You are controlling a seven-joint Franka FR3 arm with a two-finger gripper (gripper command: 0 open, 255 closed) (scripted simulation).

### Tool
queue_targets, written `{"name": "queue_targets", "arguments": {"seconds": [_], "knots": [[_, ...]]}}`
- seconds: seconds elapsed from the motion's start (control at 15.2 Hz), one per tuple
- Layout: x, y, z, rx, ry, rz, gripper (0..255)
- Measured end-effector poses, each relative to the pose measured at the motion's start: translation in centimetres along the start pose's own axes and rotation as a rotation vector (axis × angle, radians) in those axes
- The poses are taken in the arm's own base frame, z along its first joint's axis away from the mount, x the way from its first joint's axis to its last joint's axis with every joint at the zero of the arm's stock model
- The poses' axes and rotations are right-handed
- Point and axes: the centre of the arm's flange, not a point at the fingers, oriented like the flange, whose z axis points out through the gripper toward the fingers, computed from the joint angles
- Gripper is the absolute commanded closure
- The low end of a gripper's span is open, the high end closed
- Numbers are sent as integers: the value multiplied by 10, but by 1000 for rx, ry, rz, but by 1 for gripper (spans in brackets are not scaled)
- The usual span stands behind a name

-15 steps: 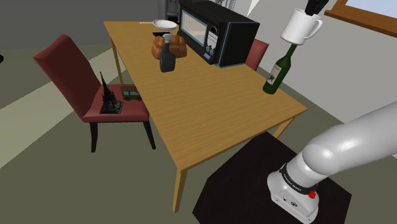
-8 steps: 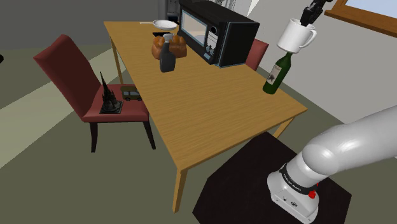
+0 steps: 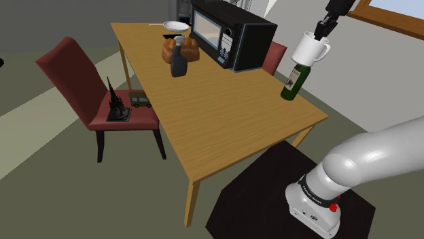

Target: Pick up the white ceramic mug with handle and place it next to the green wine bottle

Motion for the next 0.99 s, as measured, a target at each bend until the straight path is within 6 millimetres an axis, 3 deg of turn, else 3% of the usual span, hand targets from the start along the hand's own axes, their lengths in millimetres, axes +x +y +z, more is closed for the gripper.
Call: {"name": "queue_targets", "arguments": {"seconds": [0.99], "knots": [[-5,2,78,0,0,0,255]]}}
